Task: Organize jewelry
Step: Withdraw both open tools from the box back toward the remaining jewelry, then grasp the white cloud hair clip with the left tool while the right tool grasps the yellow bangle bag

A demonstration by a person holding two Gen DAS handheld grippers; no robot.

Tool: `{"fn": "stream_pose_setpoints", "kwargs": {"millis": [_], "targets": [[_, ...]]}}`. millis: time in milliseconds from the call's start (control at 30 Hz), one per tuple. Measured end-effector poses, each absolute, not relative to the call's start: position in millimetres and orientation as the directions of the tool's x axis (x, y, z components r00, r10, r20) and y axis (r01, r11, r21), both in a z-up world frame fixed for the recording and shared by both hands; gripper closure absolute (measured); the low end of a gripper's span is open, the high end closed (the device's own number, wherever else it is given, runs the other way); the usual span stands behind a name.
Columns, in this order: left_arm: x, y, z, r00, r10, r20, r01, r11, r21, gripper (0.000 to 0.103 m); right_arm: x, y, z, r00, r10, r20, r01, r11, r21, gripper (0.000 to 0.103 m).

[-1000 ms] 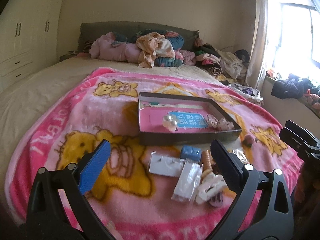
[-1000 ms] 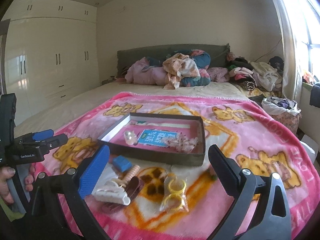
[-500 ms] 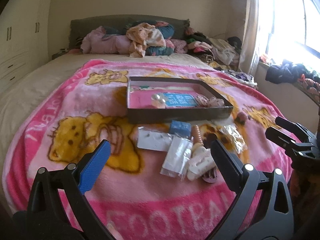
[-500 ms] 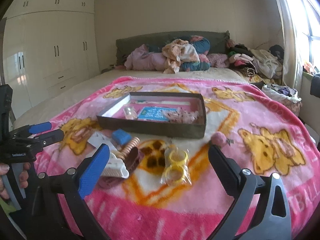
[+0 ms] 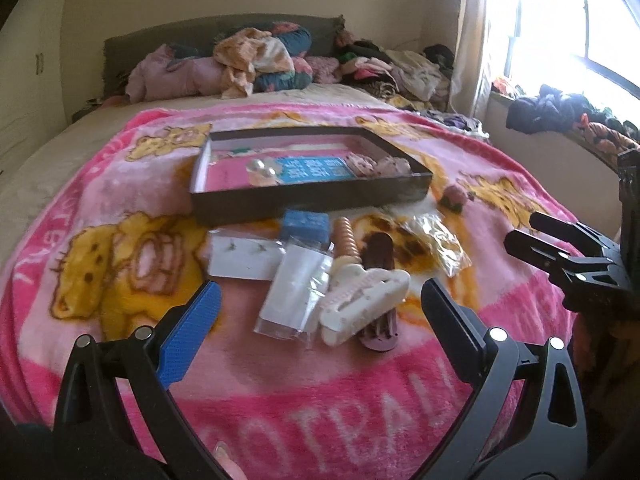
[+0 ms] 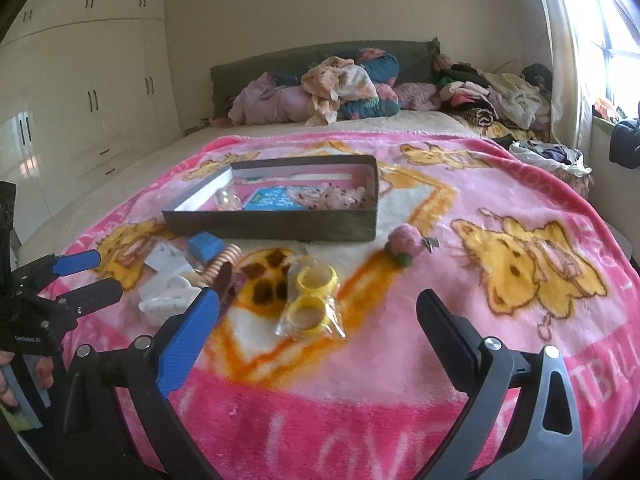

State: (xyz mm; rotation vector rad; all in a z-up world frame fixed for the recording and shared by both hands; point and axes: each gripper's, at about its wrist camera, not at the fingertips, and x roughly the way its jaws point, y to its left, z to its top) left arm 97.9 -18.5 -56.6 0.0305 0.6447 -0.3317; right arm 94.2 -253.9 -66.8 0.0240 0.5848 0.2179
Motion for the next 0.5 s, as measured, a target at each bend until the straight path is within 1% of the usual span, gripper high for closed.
{"fn": "stream_pose_setpoints", "kwargs": {"millis": [233, 400, 500], "targets": [[108.1, -37.5, -73.4, 0.705, -0.303, -0.642, 0.340, 0.938, -0.069, 0.012, 105.1, -261.9, -82.7, 0.789, 0.198, -0.581, -0.182, 0.980, 0.086, 0.007], [113.4, -53.0, -81.1, 0.677, -0.313, -0.666, 0.354, 0.932, -0.077, 0.014, 110.9, -267.0, -87.7, 0.781, 0.196, -0.593, -0.175, 0.980, 0.093, 0.007], [117.6, -60.3, -86.4, 0.661, -0.310, -0.683, 0.344, 0.935, -0.091, 0.019, 114.3, -269.9, -90.0, 0.775, 0.205, -0.597, -0.179, 0.978, 0.103, 0.007]]}}
